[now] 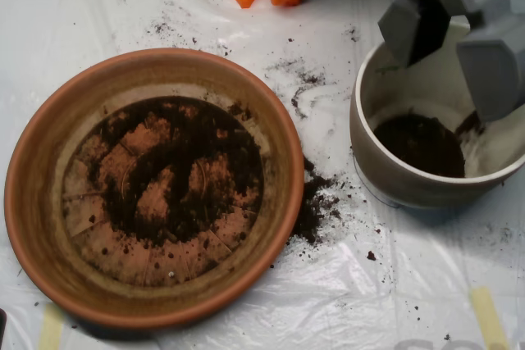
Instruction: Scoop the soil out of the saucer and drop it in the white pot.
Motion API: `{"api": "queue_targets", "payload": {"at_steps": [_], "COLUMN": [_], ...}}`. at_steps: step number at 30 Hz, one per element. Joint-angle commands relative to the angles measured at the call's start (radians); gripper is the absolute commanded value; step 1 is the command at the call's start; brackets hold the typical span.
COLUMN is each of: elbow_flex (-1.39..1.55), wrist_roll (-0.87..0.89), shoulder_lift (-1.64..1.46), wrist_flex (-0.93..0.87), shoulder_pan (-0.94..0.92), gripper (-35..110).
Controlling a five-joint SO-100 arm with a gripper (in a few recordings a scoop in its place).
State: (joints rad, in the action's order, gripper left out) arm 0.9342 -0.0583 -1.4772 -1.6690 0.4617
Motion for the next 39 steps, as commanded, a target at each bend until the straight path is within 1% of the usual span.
{"api": "queue_targets", "payload": {"at_steps": [1, 8, 12, 15, 20, 24, 30, 39], "elbow_flex": [0.025, 0.11, 0.1, 0.054, 0.061, 0.241, 0.657, 0.963], "wrist_roll": [0.002, 0.052, 0.094, 0.133, 0.155, 0.149, 0.123, 0.167], "shoulder_lift": [-0.121, -0.201, -0.215, -0.219, -0.202, -0.258, -0.448, -0.448], "wrist_flex": [0.011, 0.049, 0.048, 0.04, 0.044, 0.13, 0.344, 0.48], "shoulder_pan": [0.009, -0.026, -0.064, -0.143, -0.339, -0.489, -0.68, -0.876], "gripper": [31, 32, 34, 37, 39, 40, 43, 46]}}
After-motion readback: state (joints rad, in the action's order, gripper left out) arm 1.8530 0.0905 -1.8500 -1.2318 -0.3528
